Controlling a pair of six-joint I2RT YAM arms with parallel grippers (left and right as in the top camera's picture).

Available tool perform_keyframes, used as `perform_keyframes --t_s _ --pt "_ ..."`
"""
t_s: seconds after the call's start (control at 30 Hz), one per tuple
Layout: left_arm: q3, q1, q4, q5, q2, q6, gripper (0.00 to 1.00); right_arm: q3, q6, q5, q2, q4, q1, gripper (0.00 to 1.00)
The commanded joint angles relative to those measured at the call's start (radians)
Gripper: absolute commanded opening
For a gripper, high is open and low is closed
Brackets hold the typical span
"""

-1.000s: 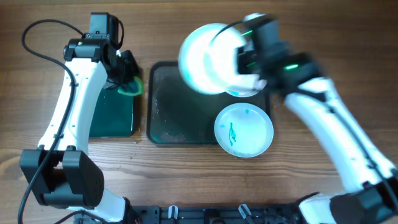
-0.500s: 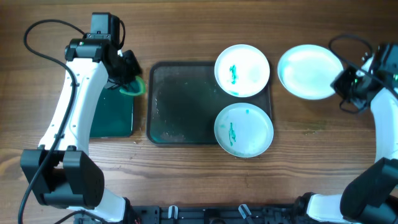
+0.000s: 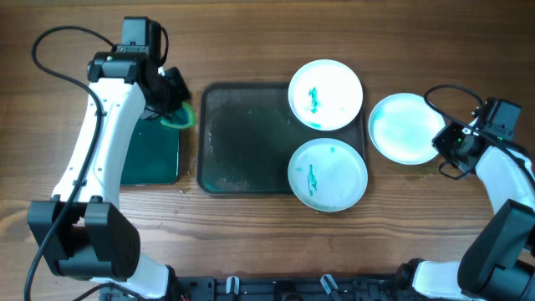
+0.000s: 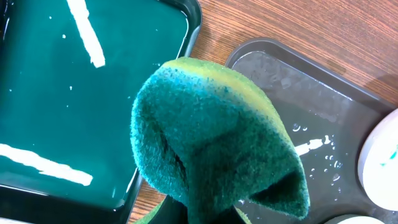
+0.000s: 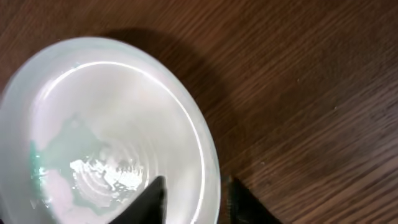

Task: Clean dirty plates on tray and stack at the side
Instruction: 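Set the plate on the table right of the tray, release, then grasp the lower plate rim with the right gripper, drag it left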

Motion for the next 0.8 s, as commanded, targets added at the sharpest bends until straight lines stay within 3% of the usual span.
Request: perform_keyframes --t_s 0.0,0.17,0.33,0.57,0.77 --pt "0.014 -0.004 0.003 0.011 -0.011 0.012 0.04 0.049 -0.057 -0.129 -0.005 -0.095 0.003 0.52" --pt "0.014 -0.004 0.003 0.011 -0.011 0.012 0.04 0.204 -0.180 -0.234 -0.007 -0.426 0.026 0.52" --pt "0.014 -0.004 0.003 0.011 -0.011 0.012 0.04 0.204 -0.275 -0.295 -0.007 -0.603 0.132 0.52" --pt "0.014 -0.004 0.003 0.011 -0.011 0.012 0.04 0.073 -0.232 -0.282 -0.006 -0.570 0.317 0.51" --pt "0.014 -0.004 0.003 0.011 -0.011 0.012 0.04 -0.014 -0.181 -0.270 -0.006 -0.481 0.395 0.39"
